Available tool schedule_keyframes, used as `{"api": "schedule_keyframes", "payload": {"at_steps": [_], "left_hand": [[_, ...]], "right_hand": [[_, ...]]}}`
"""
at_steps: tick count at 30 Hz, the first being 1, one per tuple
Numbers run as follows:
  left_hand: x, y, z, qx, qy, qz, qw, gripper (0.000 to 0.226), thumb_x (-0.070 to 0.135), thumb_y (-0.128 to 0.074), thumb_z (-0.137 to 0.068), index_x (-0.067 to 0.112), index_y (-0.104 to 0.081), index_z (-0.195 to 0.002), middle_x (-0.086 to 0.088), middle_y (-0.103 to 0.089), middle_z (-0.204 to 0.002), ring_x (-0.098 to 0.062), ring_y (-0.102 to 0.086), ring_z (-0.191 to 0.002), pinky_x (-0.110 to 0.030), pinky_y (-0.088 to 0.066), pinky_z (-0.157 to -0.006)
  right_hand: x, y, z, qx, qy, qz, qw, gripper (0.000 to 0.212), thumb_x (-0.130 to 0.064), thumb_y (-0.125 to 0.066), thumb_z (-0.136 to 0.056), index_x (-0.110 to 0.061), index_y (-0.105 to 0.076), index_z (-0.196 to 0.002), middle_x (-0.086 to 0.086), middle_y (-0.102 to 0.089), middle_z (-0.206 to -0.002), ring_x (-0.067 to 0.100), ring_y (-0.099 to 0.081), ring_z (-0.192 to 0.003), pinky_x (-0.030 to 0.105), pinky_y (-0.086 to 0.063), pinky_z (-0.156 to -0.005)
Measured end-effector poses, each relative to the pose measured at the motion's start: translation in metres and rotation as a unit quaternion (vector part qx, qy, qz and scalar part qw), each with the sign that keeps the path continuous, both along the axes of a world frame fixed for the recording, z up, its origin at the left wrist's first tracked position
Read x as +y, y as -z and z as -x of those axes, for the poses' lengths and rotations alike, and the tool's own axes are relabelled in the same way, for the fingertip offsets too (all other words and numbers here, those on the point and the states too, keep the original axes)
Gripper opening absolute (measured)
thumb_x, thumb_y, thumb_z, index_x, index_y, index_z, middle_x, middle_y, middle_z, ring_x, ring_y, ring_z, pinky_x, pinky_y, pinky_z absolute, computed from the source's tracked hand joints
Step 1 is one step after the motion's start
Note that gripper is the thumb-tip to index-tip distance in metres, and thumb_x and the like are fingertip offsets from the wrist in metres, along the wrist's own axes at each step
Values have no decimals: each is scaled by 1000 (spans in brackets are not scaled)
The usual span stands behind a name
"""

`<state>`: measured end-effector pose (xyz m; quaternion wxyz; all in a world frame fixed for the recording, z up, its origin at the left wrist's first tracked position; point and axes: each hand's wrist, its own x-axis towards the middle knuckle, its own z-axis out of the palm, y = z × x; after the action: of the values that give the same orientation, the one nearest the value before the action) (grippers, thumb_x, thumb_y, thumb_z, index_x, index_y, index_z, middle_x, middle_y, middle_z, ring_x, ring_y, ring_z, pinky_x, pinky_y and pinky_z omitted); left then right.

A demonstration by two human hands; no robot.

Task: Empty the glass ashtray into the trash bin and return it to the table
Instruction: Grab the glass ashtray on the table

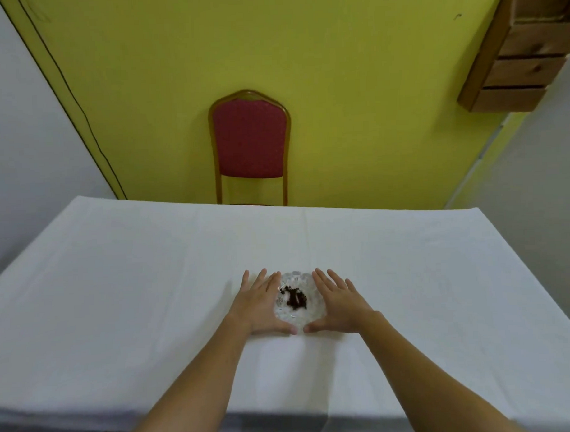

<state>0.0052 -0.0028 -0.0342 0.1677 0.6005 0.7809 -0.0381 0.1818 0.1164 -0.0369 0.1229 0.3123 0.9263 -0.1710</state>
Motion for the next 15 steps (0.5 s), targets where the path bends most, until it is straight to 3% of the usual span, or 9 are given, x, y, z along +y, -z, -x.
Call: {"api": "schedule_keyframes", "payload": {"at_steps": [15], "left_hand": [[1,-4,-1,-3,-12,-63,998,126,79,-67,-57,13,-19,-154,3,-31,-158,-12,-4,-151,-47,13,-121]], "right_hand": [[-7,-1,1,72,-5,-40,997,114,-65,-67,-68,-10,-12,-152,-1,-22,-160,17,-2,-150,51,10,-119]]}}
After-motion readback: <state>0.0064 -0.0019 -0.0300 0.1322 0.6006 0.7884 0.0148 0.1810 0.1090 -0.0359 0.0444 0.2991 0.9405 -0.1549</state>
